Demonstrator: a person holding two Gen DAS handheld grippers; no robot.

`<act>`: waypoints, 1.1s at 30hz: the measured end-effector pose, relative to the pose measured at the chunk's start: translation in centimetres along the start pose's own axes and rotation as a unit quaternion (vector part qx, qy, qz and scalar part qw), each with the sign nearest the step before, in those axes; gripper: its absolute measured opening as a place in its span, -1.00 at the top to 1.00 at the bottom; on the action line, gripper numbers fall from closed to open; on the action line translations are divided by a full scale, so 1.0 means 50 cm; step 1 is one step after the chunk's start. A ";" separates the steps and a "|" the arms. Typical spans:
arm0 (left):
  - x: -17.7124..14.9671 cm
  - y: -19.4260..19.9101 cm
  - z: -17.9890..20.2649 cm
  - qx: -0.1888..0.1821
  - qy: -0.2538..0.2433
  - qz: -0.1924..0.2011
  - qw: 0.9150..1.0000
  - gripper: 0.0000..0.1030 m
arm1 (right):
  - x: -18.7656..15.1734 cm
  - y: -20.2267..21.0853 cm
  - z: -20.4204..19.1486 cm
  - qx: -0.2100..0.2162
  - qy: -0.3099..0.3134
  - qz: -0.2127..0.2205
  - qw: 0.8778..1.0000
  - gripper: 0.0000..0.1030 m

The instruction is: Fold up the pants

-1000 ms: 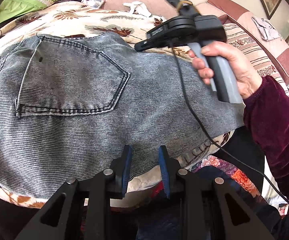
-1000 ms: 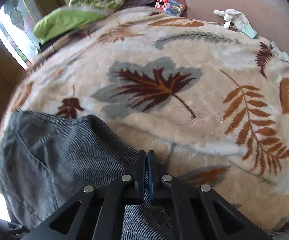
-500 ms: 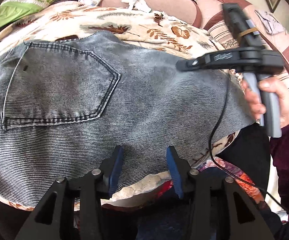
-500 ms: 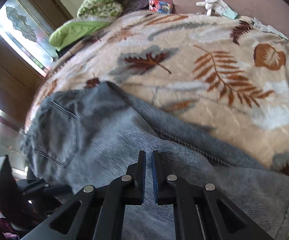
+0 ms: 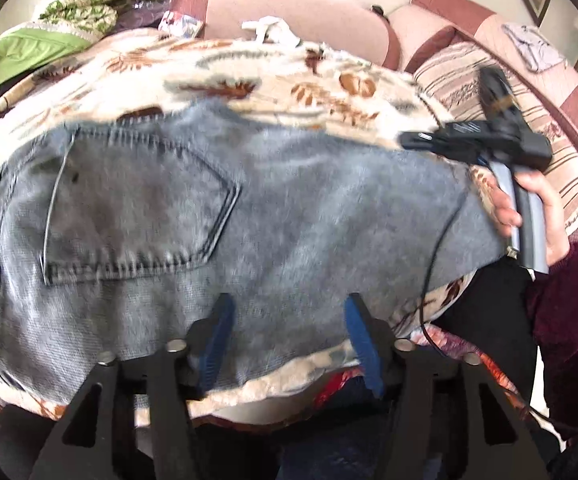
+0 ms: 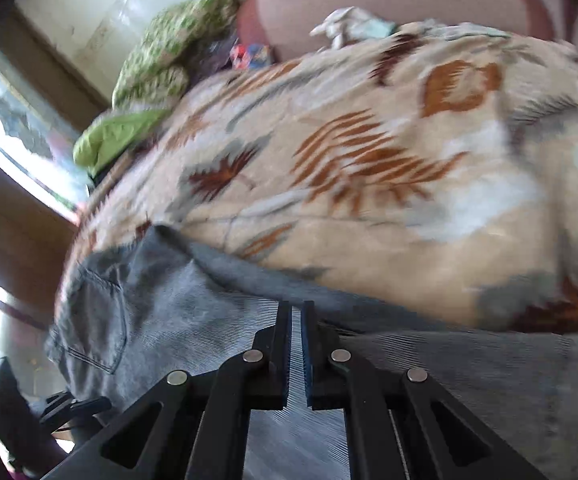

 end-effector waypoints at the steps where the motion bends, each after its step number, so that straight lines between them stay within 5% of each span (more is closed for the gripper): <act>1: 0.006 -0.001 0.000 0.003 0.000 0.002 1.000 -0.56 | 0.003 0.034 0.031 0.010 -0.021 0.013 1.000 0.87; 6: 0.011 -0.055 -0.025 0.031 0.035 -0.041 0.998 -0.64 | -0.020 0.172 0.169 0.039 -0.115 0.064 0.991 0.60; 10: 0.015 -0.065 -0.015 0.045 0.029 -0.049 0.997 -0.80 | -0.076 0.201 0.198 0.049 -0.129 0.053 0.989 -0.29; 14: 0.018 -0.077 -0.007 0.072 0.013 -0.061 0.995 -0.82 | -0.105 0.163 0.225 -0.024 -0.124 0.026 0.992 -0.30; 21: 0.025 -0.051 -0.020 0.059 0.029 -0.054 0.996 -0.82 | -0.098 0.164 0.234 -0.045 -0.125 0.040 0.990 -0.30; 26: 0.077 -0.010 -0.055 0.079 0.044 -0.014 0.996 -0.82 | -0.090 0.185 0.144 0.005 -0.090 0.061 0.994 -0.30; 33: 0.113 0.014 -0.183 0.137 0.121 0.004 0.983 -0.82 | -0.130 0.118 0.009 0.033 -0.022 0.022 0.999 -0.30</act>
Point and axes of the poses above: each gripper's, at about its wrist camera, not at the fingertips, and y roughly against the way its jaws point, z to its right, x to its top, the point moved 9 cm from there along -y, roughly the way its jaws point, and after that the axes turned 5 degrees about -z, right-handed, at the moved point
